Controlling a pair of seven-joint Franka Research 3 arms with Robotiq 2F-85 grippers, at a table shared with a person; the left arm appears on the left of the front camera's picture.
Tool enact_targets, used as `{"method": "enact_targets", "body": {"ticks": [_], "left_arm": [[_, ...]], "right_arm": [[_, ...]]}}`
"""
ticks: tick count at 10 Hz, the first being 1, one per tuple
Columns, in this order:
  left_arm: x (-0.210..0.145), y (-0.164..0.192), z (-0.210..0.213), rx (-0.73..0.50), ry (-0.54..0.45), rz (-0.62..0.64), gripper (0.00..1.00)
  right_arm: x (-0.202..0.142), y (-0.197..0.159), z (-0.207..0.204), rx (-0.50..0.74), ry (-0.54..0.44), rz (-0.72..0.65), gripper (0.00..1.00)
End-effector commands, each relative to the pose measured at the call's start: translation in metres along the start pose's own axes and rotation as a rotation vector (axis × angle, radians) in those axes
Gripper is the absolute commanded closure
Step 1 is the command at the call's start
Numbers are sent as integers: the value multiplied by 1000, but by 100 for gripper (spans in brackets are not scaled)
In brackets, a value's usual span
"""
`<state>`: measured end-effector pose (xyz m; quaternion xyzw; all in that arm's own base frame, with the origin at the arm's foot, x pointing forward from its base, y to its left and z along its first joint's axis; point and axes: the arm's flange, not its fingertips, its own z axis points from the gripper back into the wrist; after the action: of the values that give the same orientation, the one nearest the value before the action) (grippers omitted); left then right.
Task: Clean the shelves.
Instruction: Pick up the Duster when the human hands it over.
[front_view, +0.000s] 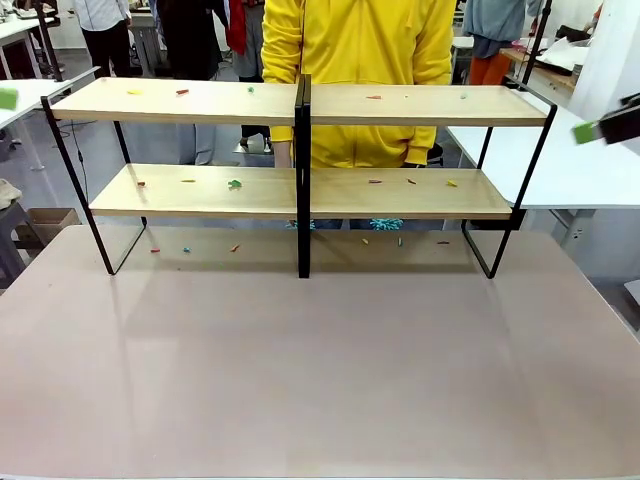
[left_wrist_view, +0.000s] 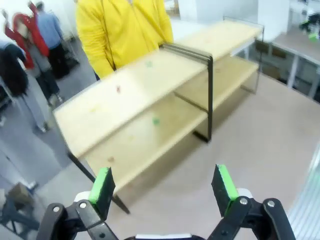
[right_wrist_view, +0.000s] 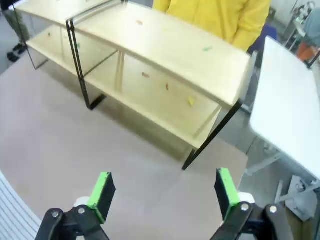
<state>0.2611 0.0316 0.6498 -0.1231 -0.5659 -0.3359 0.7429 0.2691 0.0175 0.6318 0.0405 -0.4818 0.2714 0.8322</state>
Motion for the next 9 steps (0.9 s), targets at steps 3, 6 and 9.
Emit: {"method": "enact_targets", "body": {"ticks": [3,6,9], "left_arm": [[-64,-58,-39,11,-63,16,0],[-64,-60,-49,-2,-10,21,0],[-63,-62,-54,-19,33,16,0]], "right_arm": [[-13,12,-15,-81,-83,5,0],[-10,14,-23,-59,-79,22,0],[-12,12,-25,-65,-64,23,0]]}}
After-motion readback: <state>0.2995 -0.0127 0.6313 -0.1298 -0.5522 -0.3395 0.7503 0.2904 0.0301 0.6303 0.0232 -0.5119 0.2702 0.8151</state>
